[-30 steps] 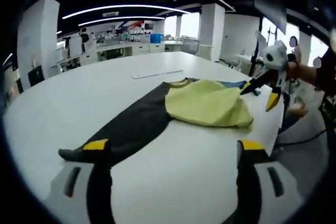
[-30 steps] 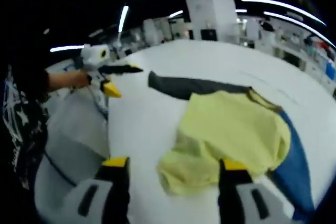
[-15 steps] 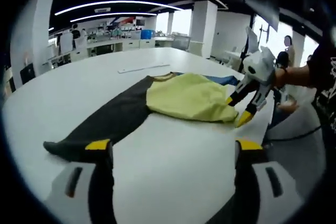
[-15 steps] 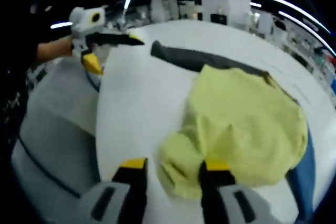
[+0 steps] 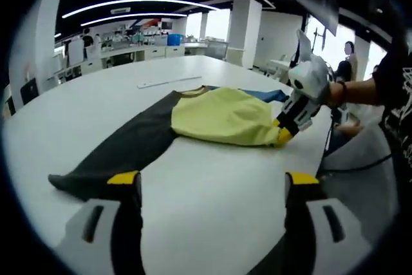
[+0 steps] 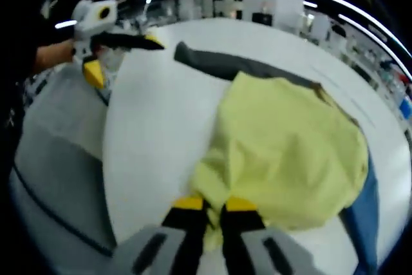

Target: Fold the garment on the visible template until the final outline fits inside the template.

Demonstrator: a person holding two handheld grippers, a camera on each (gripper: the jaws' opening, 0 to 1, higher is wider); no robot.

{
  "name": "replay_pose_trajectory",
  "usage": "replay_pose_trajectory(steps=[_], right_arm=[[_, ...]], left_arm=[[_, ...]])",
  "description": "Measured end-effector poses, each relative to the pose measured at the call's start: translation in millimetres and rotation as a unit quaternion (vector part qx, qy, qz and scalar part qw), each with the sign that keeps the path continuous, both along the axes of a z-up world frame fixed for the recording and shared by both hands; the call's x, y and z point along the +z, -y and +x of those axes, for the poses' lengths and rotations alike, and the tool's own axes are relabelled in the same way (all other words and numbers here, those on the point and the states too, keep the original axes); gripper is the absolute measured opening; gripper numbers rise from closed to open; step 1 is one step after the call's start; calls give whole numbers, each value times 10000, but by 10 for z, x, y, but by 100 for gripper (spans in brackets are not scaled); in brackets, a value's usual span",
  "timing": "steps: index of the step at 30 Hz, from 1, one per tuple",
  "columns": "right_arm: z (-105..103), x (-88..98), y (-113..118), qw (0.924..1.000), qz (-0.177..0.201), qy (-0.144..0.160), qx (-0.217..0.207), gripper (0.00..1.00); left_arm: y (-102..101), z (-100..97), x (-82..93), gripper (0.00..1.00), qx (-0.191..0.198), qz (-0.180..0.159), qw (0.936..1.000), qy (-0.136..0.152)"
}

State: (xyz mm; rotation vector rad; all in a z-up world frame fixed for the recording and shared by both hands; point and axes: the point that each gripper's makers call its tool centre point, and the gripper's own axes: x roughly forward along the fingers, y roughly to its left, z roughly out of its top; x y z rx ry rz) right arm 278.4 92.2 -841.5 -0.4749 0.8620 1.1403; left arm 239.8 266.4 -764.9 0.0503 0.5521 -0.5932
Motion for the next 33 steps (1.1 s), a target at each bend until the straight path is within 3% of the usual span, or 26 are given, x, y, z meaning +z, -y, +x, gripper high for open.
replay_pose_trajectory(steps=[7, 12, 22, 33], right_arm=[[90, 415, -155, 9926, 934, -558, -544, 2], [370, 671, -202, 9857, 1338, -602, -827, 2], [903, 916, -229, 9821, 1501, -348, -1084, 2], [1426, 815, -273, 9783, 1423, -333, -1471, 2]], left_arm=[[-12, -3, 12, 87, -19, 13, 10000, 5], [5, 6, 8, 86, -50, 5, 10000, -1], [15, 32, 38, 85, -44, -14, 10000, 11], [2, 66, 6, 81, 38, -101, 9999, -43]])
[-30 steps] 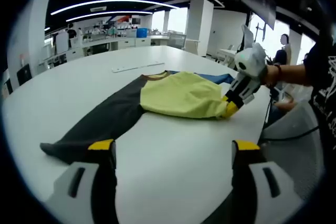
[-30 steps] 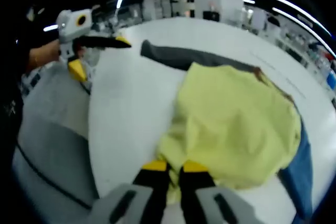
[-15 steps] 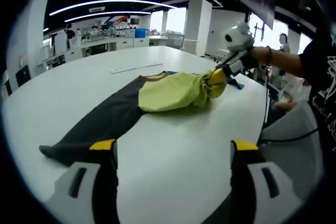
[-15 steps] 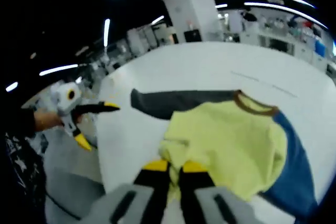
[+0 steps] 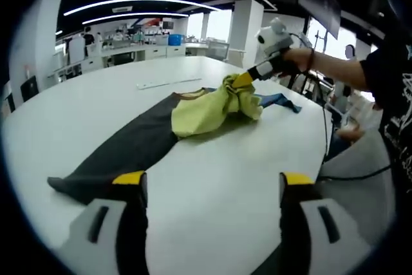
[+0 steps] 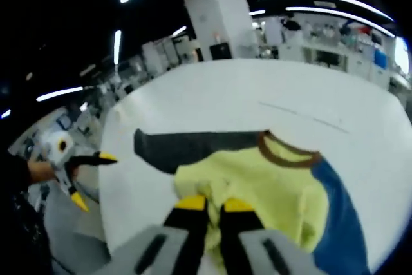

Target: Fold the garment on the visible template until the final outline fits inside the template.

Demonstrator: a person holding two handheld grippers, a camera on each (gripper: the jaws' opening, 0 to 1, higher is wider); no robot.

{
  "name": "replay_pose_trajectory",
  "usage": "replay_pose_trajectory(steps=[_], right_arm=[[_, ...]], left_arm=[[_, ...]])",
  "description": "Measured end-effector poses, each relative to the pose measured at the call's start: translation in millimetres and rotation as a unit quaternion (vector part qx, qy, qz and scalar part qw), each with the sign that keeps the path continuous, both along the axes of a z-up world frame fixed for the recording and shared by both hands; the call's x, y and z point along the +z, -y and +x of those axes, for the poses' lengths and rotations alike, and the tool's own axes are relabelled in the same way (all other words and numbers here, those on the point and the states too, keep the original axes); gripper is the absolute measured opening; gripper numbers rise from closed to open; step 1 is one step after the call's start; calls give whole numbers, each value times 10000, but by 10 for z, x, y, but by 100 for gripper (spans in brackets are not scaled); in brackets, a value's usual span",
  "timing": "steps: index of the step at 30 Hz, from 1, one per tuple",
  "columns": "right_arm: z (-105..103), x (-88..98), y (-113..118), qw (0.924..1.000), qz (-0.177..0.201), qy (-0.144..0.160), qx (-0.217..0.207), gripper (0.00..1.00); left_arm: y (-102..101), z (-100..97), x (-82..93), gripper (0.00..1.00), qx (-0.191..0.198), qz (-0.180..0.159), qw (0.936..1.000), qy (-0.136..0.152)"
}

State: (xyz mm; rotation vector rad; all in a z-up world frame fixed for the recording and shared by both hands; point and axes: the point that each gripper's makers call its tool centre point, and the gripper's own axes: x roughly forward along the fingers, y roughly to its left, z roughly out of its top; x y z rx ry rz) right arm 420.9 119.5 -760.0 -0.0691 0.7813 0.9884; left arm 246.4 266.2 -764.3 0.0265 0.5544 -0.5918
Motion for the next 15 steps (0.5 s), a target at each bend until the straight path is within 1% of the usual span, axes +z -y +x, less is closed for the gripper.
replay_pose_trajectory(steps=[3, 4, 9, 15], right_arm=[[85, -68, -17, 9999, -10, -77, -85, 2], [147, -114, -20, 9999, -30, -108, -124, 2], [263, -245, -19, 9994, -118, -224, -230, 2], [332, -417, -11, 9987, -440, -211, -114, 2]], left_arm=[[32, 9, -7, 80, -30, -6, 10000, -33], [39, 16, -12, 80, -36, 5, 10000, -46], [42, 48, -12, 80, 12, -34, 10000, -70], [70, 61, -31, 79, -18, -60, 9999, -118]])
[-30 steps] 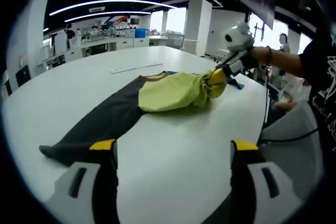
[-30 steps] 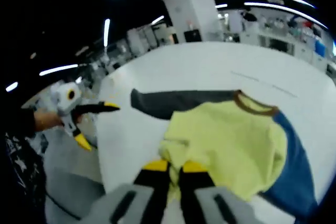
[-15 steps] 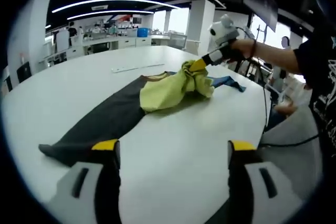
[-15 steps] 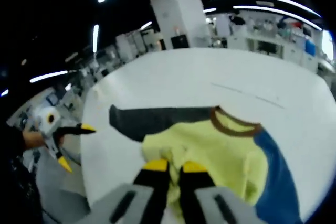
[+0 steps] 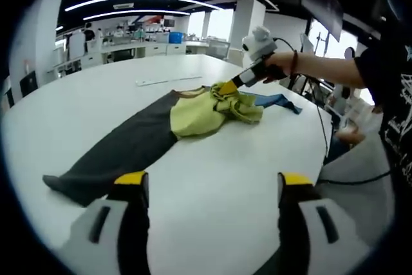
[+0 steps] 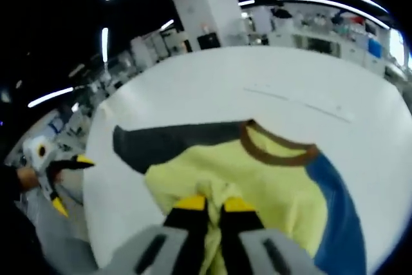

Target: Fold the garment on the visible template until the final outline fits inside the template.

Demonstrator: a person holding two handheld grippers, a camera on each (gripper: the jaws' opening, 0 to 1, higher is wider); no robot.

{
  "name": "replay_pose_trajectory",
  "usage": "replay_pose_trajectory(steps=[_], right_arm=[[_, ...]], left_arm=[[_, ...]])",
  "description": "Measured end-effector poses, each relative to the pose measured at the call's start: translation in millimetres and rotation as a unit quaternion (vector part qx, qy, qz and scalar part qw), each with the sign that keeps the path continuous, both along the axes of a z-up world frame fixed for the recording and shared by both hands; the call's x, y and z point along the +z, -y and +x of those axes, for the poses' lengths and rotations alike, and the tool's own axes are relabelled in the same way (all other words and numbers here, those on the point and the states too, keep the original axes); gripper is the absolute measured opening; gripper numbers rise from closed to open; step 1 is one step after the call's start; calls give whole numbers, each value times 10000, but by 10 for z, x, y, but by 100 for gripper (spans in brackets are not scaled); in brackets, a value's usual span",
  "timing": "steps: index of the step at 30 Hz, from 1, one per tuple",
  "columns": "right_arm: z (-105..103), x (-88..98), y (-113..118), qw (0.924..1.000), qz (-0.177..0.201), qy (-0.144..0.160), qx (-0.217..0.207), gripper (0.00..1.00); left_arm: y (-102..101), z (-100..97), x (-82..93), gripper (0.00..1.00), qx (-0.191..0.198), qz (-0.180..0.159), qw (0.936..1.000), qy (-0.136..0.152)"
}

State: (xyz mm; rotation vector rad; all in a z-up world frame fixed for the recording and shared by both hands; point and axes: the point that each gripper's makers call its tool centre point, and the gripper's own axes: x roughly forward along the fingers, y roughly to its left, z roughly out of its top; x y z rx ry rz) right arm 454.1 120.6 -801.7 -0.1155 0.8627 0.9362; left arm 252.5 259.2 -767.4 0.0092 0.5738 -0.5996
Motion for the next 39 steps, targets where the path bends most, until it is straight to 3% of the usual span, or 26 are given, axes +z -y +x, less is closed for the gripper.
replay_pose_trajectory(steps=[13, 18, 24, 29, 39], right_arm=[[4, -246, 88, 9992, -370, -158, -26, 2], [25, -231, 103, 9982, -128, -423, -407, 4], [49, -31, 148, 9971, 278, -373, -611, 24], [-93, 161, 276, 9960, 472, -271, -712, 46], [-319, 383, 617, 9933, 752, -159, -859, 58]], left_arm=[[28, 5, -25, 76, -41, -17, 10000, -73], [38, 31, -5, 73, -50, -28, 10000, -66], [86, 68, 47, 71, -112, -40, 9999, -55], [114, 183, 98, 68, -83, -182, 9998, -41], [323, 523, 242, 58, -61, -450, 9988, 164]])
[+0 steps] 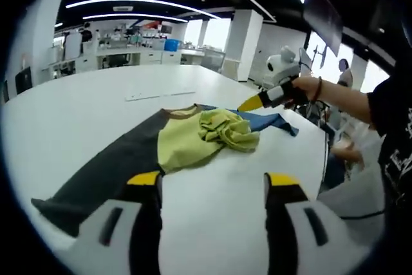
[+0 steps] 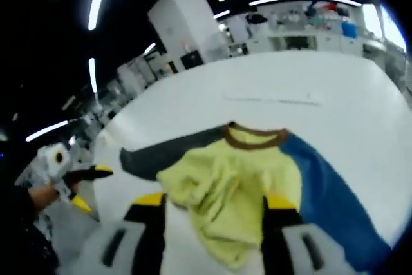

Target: Fold the garment on the visible template until the final outline fits inside the template.

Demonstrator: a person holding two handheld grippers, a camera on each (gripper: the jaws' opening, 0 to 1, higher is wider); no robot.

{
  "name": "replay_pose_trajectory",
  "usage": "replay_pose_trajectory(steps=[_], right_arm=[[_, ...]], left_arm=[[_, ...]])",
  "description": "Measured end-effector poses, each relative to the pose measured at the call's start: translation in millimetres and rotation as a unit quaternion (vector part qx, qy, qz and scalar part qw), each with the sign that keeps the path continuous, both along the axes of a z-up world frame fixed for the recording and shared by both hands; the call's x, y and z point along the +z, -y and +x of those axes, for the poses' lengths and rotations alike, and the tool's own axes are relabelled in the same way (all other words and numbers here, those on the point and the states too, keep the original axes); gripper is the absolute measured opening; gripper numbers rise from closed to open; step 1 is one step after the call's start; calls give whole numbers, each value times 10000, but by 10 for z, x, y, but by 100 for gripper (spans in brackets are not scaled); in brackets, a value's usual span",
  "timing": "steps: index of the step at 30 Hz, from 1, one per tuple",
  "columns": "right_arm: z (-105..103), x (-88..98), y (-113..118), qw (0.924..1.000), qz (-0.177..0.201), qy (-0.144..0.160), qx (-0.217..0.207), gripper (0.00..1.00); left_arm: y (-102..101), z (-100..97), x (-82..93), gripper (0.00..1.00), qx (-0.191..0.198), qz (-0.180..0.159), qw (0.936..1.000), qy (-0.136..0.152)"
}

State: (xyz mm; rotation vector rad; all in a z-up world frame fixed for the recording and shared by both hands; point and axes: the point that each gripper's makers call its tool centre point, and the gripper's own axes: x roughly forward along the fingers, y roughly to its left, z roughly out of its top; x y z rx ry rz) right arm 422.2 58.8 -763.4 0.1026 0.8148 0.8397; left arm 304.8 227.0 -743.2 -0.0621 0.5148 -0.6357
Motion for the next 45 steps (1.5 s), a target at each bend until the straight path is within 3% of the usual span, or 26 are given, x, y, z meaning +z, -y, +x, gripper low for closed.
replay_pose_trajectory(steps=[5, 16, 25, 27, 36, 41, 45], right_arm=[[-121, 8, 179, 10000, -53, 25, -28, 57], [-262, -193, 483, 9994, -308, -80, -119, 48], [-393, -383, 460, 9994, -288, -187, 64, 48], [-402, -425, 451, 9993, -325, -167, 108, 47], [-440, -648, 414, 9987, -418, -146, 238, 31], [-417, -677, 379, 9992, -333, -96, 200, 23], [-403, -703, 363, 9993, -307, -118, 193, 21]], left_arm=[[53, 187, 17, 50, 92, -196, 9998, 20], [280, 520, -113, 36, -20, -125, 9999, 55], [524, 803, -175, 30, -148, -92, 9998, 129], [542, 864, -269, 29, -204, -35, 9998, 57], [706, 974, -491, 25, -335, 231, 9991, -103], [736, 1083, -605, 22, -361, 287, 9988, -155], [827, 1138, -598, 21, -340, 127, 9992, -172]])
